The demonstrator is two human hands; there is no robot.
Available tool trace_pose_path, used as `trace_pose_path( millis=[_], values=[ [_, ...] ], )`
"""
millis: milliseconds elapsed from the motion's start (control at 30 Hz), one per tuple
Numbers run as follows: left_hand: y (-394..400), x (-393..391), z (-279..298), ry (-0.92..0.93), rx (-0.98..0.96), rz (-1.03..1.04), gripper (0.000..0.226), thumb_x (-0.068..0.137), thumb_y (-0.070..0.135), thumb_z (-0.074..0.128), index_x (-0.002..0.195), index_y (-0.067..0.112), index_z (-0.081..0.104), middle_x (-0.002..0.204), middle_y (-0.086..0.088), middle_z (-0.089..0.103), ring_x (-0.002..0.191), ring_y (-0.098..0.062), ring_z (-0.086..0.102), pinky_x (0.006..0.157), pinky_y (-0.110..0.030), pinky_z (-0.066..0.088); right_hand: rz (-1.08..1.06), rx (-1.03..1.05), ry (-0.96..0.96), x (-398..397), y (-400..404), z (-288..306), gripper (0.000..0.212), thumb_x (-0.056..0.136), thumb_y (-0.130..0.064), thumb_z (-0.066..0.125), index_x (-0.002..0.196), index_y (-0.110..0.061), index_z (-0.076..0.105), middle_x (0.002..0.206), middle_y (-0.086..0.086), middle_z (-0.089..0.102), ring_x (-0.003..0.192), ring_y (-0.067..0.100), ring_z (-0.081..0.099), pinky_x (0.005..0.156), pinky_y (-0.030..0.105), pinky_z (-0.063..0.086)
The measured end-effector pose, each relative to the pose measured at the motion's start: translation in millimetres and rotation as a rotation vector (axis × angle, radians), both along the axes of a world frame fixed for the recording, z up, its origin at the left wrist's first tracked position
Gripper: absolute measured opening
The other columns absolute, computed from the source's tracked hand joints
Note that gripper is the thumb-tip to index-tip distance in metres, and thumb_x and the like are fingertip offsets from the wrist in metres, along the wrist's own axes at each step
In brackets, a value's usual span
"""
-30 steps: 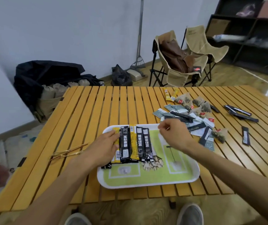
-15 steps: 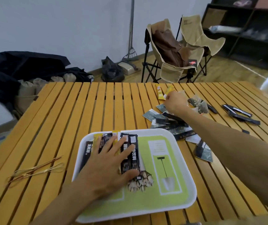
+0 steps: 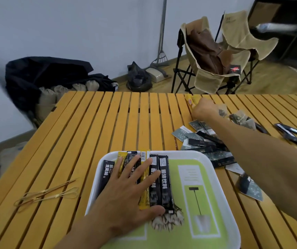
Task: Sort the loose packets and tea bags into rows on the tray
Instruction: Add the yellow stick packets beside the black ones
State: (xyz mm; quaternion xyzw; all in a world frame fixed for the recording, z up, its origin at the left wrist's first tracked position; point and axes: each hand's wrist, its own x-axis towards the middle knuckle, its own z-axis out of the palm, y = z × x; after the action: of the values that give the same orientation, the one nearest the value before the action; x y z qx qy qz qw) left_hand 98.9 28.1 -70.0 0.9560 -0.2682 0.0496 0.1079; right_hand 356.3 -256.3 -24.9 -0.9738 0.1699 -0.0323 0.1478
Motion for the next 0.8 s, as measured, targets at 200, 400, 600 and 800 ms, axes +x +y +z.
trace_pose_path(
  millis=[200,400,600,800],
  values=[
    [-1,1,0,0.034,-0.002,0.018,0.081,0.081,0.089,0.026,0.152,0.05,0.019,0.164,0.016,0.01,0.151,-0.01,-0.009,0.119,-0.053,-0.002,0.019,0.207,-0.128,-38,3,1,0.021,0.093,-0.027,0.066,0.081,-0.009,0.064,0.072,0.006,0.061,0.066,0.021,0.057,0.053,0.027,0.04],
    [5,-2,25,0.076,0.011,0.015,0.086,0.079,0.091,0.016,0.154,0.047,0.012,0.162,0.019,-0.005,0.149,-0.006,-0.018,0.12,-0.049,-0.012,0.04,0.564,-0.208,-134,49,28,0.008,0.088,-0.014,0.068,0.08,-0.014,0.066,0.079,0.005,0.067,0.078,0.021,0.062,0.069,0.035,0.054],
    [7,-10,70,0.196,-0.773,0.381,0.03,0.097,0.049,0.048,0.094,0.029,0.07,0.072,0.023,0.064,0.072,0.003,0.057,0.064,-0.02,0.044,0.179,0.826,-0.147,-252,114,42,0.006,0.087,-0.014,0.074,0.082,-0.015,0.071,0.064,-0.006,0.065,0.056,0.008,0.058,0.051,0.021,0.045],
    [5,-10,84,0.52,-1.095,0.436,0.022,0.094,0.035,0.063,0.086,0.019,0.075,0.066,0.021,0.07,0.061,0.014,0.058,0.069,-0.023,0.042,0.253,0.823,-0.15,-295,141,52,0.004,0.088,-0.014,0.074,0.086,-0.01,0.072,0.079,0.014,0.072,0.063,0.018,0.065,0.067,0.041,0.06]
  ],
)
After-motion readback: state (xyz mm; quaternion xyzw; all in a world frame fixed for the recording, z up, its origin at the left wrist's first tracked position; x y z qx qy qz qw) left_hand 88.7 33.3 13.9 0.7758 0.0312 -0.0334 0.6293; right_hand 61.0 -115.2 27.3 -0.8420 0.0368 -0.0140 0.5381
